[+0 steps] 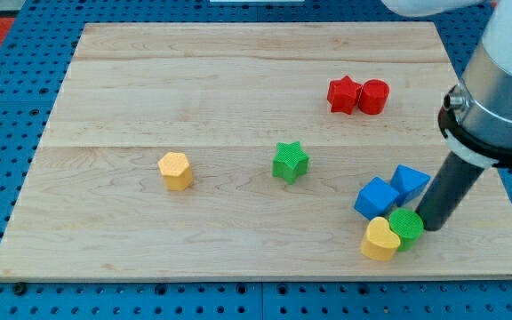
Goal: Slide the yellow heart closer to yellow hexagon
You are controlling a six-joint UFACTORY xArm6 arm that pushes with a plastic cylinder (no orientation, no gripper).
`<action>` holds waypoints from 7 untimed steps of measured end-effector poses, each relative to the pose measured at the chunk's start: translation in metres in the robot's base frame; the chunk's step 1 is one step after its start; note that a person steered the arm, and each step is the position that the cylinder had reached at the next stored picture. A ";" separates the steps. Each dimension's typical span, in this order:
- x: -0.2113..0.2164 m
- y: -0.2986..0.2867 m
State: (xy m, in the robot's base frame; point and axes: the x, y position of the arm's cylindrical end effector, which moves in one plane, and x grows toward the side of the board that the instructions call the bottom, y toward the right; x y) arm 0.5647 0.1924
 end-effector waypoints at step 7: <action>0.023 -0.124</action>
State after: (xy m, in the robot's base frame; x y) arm 0.5872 0.0686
